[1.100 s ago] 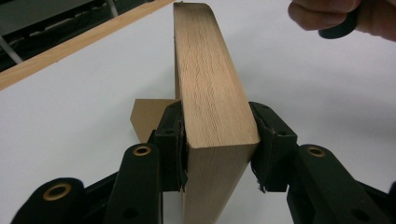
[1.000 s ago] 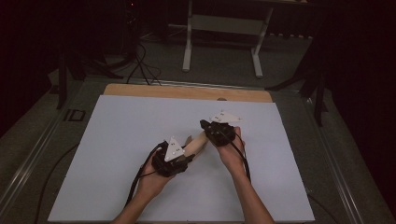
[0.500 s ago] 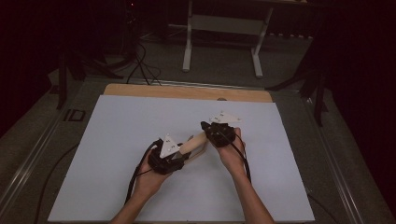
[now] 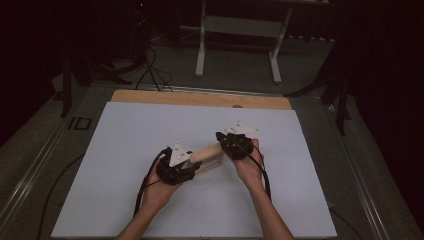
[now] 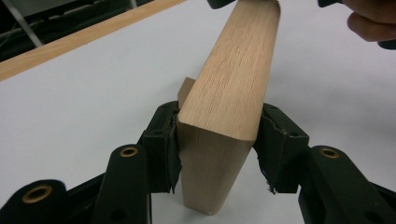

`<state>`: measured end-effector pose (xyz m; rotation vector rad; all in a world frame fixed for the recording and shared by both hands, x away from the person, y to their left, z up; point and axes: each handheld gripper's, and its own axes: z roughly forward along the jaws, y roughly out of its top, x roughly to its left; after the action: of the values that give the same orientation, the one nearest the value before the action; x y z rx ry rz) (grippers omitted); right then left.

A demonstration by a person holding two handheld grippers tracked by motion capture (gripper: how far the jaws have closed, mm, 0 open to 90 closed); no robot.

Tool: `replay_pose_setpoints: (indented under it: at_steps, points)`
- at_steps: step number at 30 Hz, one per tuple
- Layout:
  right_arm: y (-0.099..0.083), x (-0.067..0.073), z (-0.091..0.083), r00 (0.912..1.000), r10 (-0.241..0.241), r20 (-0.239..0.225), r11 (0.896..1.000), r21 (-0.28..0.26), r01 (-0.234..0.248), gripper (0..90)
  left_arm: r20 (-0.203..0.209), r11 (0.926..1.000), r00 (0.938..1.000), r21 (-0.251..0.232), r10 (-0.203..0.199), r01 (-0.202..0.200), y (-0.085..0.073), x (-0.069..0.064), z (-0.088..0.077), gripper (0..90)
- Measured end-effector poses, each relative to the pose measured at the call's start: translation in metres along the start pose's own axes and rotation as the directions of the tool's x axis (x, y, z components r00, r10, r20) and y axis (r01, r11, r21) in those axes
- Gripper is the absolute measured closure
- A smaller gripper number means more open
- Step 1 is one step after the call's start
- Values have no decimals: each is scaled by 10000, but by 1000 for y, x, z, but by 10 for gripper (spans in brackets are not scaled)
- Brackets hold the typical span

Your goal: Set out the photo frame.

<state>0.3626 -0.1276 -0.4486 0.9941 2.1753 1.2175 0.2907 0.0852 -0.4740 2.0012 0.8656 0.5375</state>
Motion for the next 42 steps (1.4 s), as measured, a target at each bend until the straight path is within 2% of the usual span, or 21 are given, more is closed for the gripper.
replay_pose_setpoints:
  at_steps: [13,23,35,42]
  points:
    - [-4,-1,-5,9999,14,-115,10000,-81,-15,900,-15,10000,10000,40,-50,50,-1,2,1,513]
    - [-5,0,-8,9999,18,-137,10000,-86,-19,900,-200,9998,9997,140,-122,125,-3,4,2,518]
    - [-8,2,-14,9999,20,-151,10000,9,-20,900,-305,9990,9987,188,-401,407,-3,8,3,518]
    - [-10,3,-18,9994,91,-333,10000,-10,-92,900,-411,9983,9977,214,-532,541,-4,11,3,514]
